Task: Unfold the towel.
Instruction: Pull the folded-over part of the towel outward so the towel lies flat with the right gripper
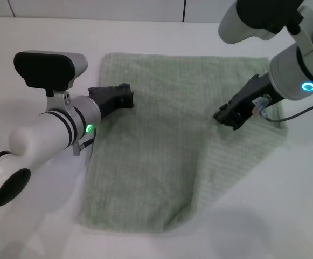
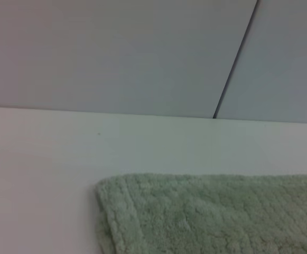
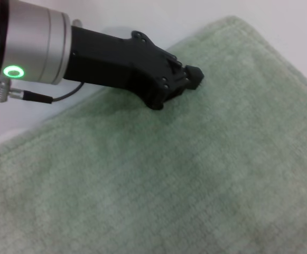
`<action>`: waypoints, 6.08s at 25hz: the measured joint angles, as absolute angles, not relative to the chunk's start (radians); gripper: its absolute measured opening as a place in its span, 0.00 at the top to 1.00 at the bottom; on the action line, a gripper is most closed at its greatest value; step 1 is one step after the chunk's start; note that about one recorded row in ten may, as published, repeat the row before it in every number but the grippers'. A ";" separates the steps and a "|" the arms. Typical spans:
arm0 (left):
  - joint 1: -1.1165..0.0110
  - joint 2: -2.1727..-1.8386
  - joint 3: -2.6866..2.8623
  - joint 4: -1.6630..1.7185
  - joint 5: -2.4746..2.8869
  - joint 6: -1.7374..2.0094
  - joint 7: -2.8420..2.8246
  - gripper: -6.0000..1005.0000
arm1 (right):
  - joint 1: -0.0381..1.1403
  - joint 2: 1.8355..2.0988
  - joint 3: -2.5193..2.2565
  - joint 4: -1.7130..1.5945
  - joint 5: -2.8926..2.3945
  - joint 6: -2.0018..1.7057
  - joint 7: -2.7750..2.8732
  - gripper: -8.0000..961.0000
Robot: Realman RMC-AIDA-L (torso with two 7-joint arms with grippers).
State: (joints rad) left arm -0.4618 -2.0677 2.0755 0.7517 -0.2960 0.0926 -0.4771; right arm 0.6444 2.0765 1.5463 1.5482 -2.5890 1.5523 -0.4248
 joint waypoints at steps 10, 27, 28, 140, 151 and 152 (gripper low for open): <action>-0.462 -2.068 2.075 0.755 -0.296 0.092 -0.477 1.00 | 0.603 2.079 1.490 1.624 -2.627 1.592 -0.368 0.88; -0.451 -2.065 2.075 0.767 -0.294 0.092 -0.476 1.00 | 0.540 2.079 1.395 1.804 -2.648 1.698 -0.239 0.88; -0.451 -2.065 2.075 0.767 -0.294 0.091 -0.475 1.00 | 0.538 2.079 1.392 1.815 -2.650 1.707 -0.229 0.88; -0.434 -2.063 2.066 0.792 -0.293 0.086 -0.454 1.00 | 0.793 2.079 1.379 1.097 -2.513 1.219 -0.393 0.44; -0.434 -2.063 2.063 0.791 -0.293 0.086 -0.451 1.00 | 0.818 2.079 1.379 1.066 -2.511 1.222 -0.393 0.62; -0.434 -2.063 2.063 0.791 -0.293 0.086 -0.451 1.00 | 0.819 2.079 1.379 1.065 -2.511 1.222 -0.393 0.62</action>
State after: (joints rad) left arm -0.4341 -2.0632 2.0630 0.7914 -0.2930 0.0859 -0.4511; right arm 0.8188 2.0785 1.3791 1.0652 -2.5110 1.2223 -0.3927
